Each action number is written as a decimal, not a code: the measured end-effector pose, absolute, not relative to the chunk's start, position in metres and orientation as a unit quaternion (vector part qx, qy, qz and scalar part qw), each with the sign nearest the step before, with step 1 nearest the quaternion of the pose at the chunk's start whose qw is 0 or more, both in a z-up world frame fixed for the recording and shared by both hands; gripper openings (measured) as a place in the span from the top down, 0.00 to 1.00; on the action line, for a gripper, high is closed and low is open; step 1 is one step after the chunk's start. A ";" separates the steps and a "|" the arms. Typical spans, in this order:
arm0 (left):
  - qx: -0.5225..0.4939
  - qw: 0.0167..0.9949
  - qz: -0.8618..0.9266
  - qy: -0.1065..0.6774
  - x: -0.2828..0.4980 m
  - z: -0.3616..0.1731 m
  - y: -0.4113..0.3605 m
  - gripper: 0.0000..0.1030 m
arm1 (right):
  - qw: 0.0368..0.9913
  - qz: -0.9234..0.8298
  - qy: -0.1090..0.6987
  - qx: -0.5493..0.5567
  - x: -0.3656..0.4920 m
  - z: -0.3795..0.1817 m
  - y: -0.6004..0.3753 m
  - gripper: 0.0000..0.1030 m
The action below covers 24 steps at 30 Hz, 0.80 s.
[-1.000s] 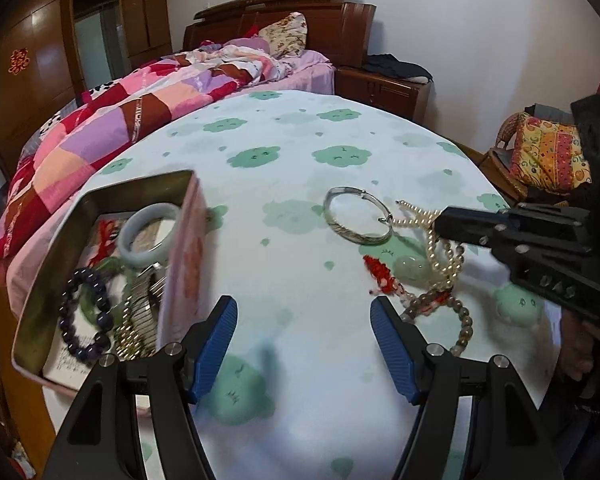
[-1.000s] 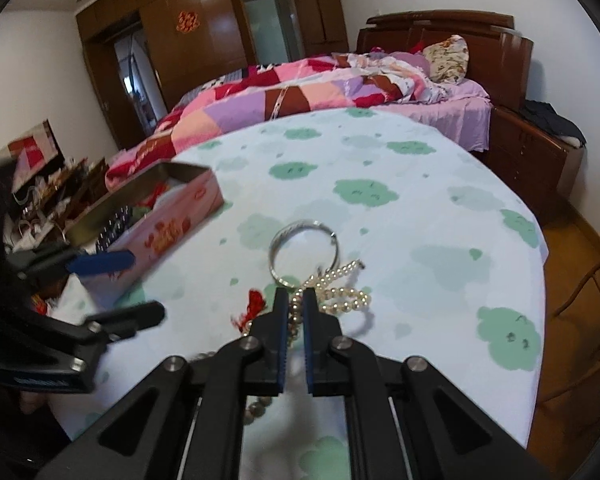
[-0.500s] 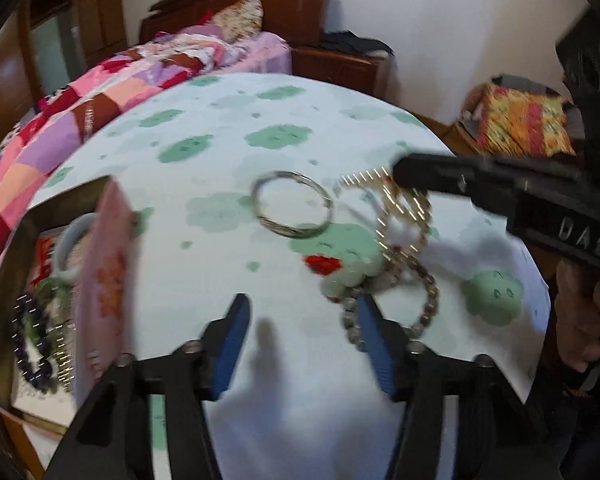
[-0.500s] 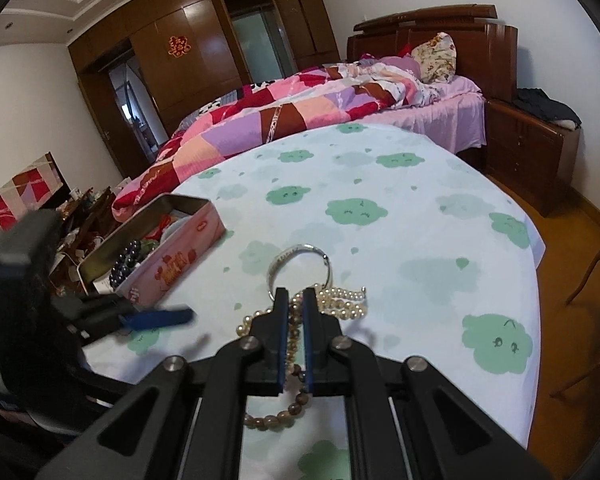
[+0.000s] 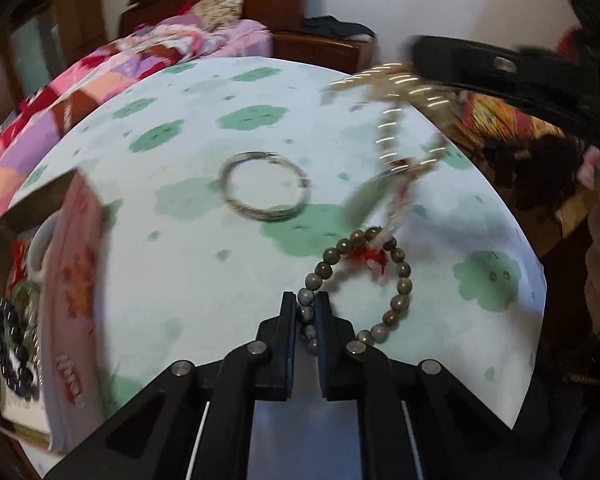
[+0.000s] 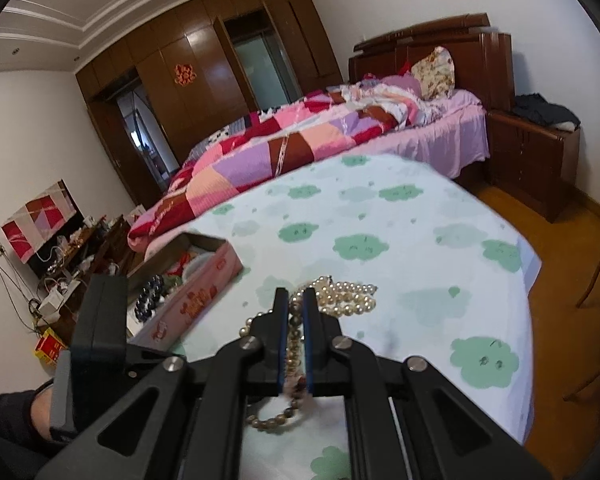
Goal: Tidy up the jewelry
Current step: 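Lift the pearl necklace with the right tool while the left tool grasps the brown bead bracelet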
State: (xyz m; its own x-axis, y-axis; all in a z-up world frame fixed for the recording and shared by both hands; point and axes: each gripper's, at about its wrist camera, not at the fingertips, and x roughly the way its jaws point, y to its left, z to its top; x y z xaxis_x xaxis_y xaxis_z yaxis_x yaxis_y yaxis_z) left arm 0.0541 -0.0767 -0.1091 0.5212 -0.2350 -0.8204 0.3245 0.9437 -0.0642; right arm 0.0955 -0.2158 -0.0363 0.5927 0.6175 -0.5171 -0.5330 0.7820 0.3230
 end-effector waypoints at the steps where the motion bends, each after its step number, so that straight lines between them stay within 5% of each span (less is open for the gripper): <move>1: 0.038 0.875 -0.154 0.458 0.055 -0.107 -0.070 0.92 | 0.892 0.320 0.312 0.066 0.096 -0.035 -0.217 0.92; 24: -0.016 0.904 -0.116 0.411 0.046 -0.073 -0.024 0.92 | 0.892 0.316 0.321 0.041 0.102 -0.041 -0.206 0.92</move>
State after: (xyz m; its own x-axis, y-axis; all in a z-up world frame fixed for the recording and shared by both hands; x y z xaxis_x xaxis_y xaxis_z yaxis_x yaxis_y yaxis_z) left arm 0.0457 -0.0243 -0.0726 0.6358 -0.2228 -0.7390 0.1958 0.9727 -0.1249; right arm 0.1019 -0.2062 -0.0414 0.5948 0.5896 -0.5465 -0.5374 0.7972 0.2751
